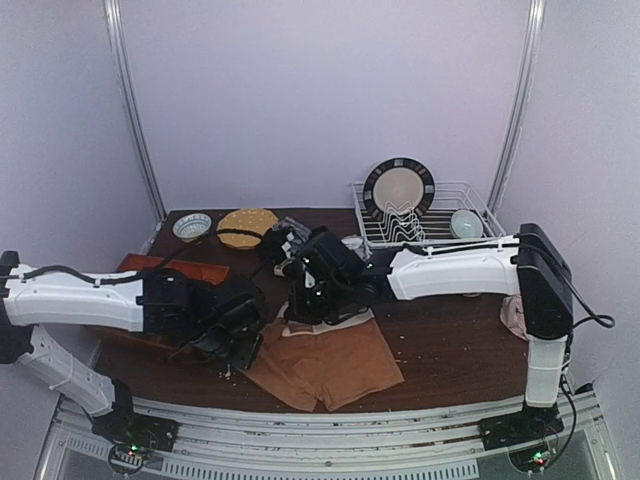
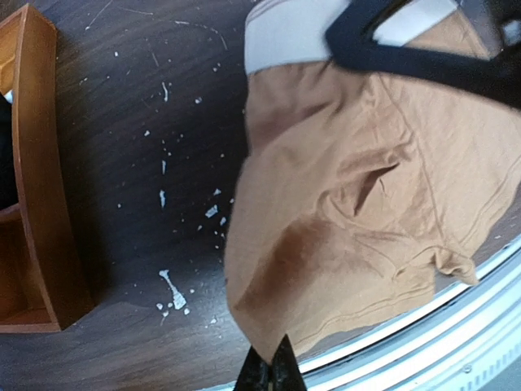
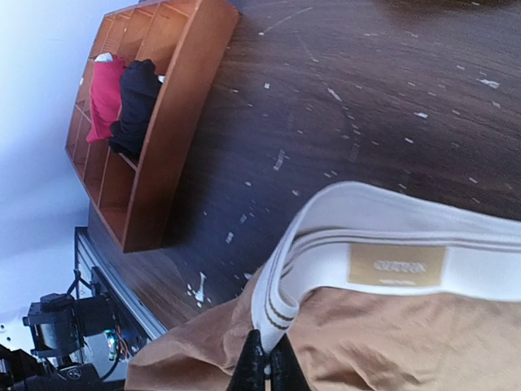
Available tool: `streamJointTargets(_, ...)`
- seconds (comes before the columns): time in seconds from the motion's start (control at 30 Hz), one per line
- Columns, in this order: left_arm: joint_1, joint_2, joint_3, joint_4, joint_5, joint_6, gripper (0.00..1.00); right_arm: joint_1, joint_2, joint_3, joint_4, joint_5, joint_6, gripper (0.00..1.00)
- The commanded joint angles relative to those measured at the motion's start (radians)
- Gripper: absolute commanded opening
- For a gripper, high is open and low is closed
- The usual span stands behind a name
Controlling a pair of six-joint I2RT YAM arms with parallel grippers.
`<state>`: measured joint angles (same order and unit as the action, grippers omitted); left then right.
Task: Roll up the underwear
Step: Fold the underwear at the center of the board.
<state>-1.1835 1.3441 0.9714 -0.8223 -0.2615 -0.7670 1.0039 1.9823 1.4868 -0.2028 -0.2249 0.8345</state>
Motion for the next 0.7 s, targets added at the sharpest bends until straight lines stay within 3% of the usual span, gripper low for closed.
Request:
streamJointTargets(0.0, -0.062, 0.142, 0.147, -0.138, -0.106, -0.01, 0.0, -0.036, -0.145, -0.108, -0.023, 0.038, -0.065, 0.0)
streamJointTargets(0.27, -0.126, 0.334, 0.353, -0.162, -0.145, -0.015, 0.0, -0.139, -0.273, -0.272, -0.044, 0.022, -0.131, 0.0)
streamJointTargets(0.67, -0.144, 0.542, 0.572, -0.037, -0.015, 0.044, 0.0, -0.256, -0.321, -0.357, -0.102, 0.012, -0.226, 0.0)
